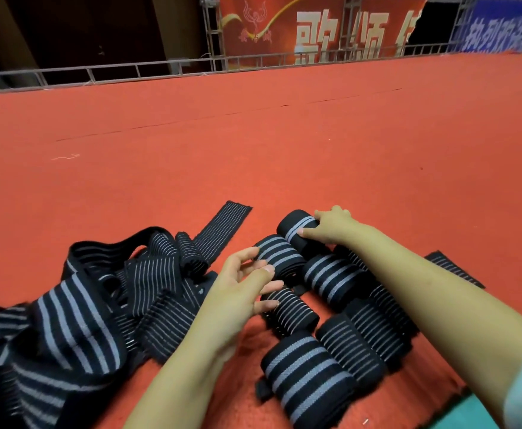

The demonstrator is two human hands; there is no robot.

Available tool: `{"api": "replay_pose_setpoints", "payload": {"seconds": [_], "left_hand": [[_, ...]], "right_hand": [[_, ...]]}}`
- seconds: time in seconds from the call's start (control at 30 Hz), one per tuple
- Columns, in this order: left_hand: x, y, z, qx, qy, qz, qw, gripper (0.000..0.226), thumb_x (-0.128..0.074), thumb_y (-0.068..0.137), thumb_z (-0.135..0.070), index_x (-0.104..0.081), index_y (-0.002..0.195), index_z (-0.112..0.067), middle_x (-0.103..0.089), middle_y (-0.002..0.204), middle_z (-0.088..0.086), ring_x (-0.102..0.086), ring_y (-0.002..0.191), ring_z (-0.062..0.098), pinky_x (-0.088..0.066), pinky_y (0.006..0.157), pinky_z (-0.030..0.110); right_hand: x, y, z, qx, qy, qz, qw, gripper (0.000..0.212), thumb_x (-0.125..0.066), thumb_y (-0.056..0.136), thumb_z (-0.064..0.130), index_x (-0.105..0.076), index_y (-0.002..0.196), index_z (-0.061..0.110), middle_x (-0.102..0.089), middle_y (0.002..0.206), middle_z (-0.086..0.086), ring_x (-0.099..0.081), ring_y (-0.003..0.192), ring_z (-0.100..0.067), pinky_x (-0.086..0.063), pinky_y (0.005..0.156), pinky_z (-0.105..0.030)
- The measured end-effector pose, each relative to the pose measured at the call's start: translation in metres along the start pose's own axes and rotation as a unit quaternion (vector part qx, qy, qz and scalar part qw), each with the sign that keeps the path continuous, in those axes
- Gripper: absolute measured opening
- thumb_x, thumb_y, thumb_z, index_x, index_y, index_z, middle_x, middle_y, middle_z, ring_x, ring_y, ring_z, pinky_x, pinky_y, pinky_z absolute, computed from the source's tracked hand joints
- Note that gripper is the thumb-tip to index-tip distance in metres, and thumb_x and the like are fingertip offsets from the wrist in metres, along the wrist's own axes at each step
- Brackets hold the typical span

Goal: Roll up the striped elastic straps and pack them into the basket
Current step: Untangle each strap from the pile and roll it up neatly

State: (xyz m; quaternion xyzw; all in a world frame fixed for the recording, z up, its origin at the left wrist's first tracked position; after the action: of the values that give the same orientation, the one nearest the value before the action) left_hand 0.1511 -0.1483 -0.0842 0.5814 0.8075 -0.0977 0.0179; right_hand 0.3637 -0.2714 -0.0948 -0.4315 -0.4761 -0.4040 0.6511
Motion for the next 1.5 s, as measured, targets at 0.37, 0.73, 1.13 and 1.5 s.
{"api": "replay_pose_setpoints", "payload": {"seconds": [0.37, 0.73, 1.13, 1.5], "left_hand": [[0.064, -0.067, -0.007, -0.02, 0.002, -0.085, 0.996, 0.031, -0.055, 0.097, -0.012, -0.049, 0.125, -0.021, -0.06, 0.115, 0.002, -0.071, 0.097, 0.021, -0.057, 0.071, 0.029], [0.163, -0.128, 0.001, 0.001, -0.013, -0.189, 0.982, 0.03, -0.054, 0.097, -0.013, -0.05, 0.127, -0.016, -0.062, 0.118, 0.004, -0.07, 0.096, 0.02, -0.057, 0.069, 0.029], [0.16, -0.157, -0.059, -0.127, 0.017, -0.186, 0.974, 0.037, -0.066, 0.092, -0.026, -0.052, 0.126, -0.033, -0.054, 0.125, -0.004, -0.053, 0.116, 0.012, -0.049, 0.093, 0.041], [0.163, -0.185, -0.058, -0.16, 0.056, -0.197, 0.966, 0.045, -0.066, 0.085, 0.008, -0.053, 0.124, -0.011, -0.068, 0.096, 0.001, -0.066, 0.074, 0.0, -0.049, 0.064, 0.009]], "right_hand": [[0.005, -0.07, 0.108, 0.157, 0.144, -0.118, 0.97, 0.06, -0.065, 0.087, 0.038, -0.045, 0.138, 0.015, -0.043, 0.136, -0.015, -0.043, 0.127, -0.033, -0.038, 0.104, -0.039], [-0.087, -0.134, 0.203, 0.202, 0.128, 0.026, 0.971, 0.056, -0.075, 0.08, 0.029, -0.053, 0.128, 0.012, -0.059, 0.127, -0.008, -0.054, 0.117, -0.025, -0.04, 0.09, -0.027], [0.007, -0.241, 0.21, 0.322, 0.477, -0.106, 0.811, 0.012, -0.069, 0.084, 0.006, -0.065, 0.091, 0.015, -0.063, 0.081, 0.008, -0.057, 0.08, -0.009, -0.045, 0.078, -0.025], [-0.01, -0.303, 0.205, 0.335, 0.521, -0.123, 0.776, 0.024, -0.063, 0.086, -0.004, -0.074, 0.104, 0.007, -0.071, 0.097, 0.006, -0.061, 0.085, 0.01, -0.044, 0.082, -0.007]]}}
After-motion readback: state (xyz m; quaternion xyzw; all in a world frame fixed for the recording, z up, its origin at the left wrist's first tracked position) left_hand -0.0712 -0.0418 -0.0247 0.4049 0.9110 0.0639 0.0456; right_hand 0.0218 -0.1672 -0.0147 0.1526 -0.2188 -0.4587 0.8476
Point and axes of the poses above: each hand's wrist, its own y-axis towards the middle knuckle, its own x-axis out of the back of the hand, z = x × y, the point moved 8 cm from there along y, towards the middle knuckle
